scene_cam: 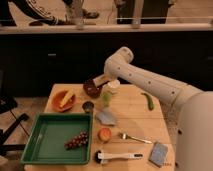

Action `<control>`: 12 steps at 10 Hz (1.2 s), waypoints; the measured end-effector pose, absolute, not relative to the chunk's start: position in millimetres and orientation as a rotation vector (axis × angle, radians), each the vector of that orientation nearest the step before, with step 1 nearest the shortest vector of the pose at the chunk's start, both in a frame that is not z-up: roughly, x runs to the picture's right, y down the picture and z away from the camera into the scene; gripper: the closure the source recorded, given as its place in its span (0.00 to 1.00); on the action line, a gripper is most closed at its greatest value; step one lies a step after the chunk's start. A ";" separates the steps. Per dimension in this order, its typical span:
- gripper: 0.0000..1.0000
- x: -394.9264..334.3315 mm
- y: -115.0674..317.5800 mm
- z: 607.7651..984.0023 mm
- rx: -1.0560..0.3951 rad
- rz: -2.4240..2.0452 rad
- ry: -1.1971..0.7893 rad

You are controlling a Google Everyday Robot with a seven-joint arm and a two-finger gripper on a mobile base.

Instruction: Wipe purple bowl with eraser

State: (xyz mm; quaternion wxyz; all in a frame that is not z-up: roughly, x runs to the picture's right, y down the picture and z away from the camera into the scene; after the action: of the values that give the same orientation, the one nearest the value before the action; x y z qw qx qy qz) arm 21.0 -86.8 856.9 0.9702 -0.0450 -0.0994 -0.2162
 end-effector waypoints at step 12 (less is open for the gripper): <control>0.88 12.2 -83.5 904.2 -0.184 -0.458 -0.208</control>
State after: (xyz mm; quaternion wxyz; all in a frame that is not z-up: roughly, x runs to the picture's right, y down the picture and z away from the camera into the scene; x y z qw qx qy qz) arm 12.2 -83.5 904.2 0.9644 -0.0909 -0.1026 -0.2261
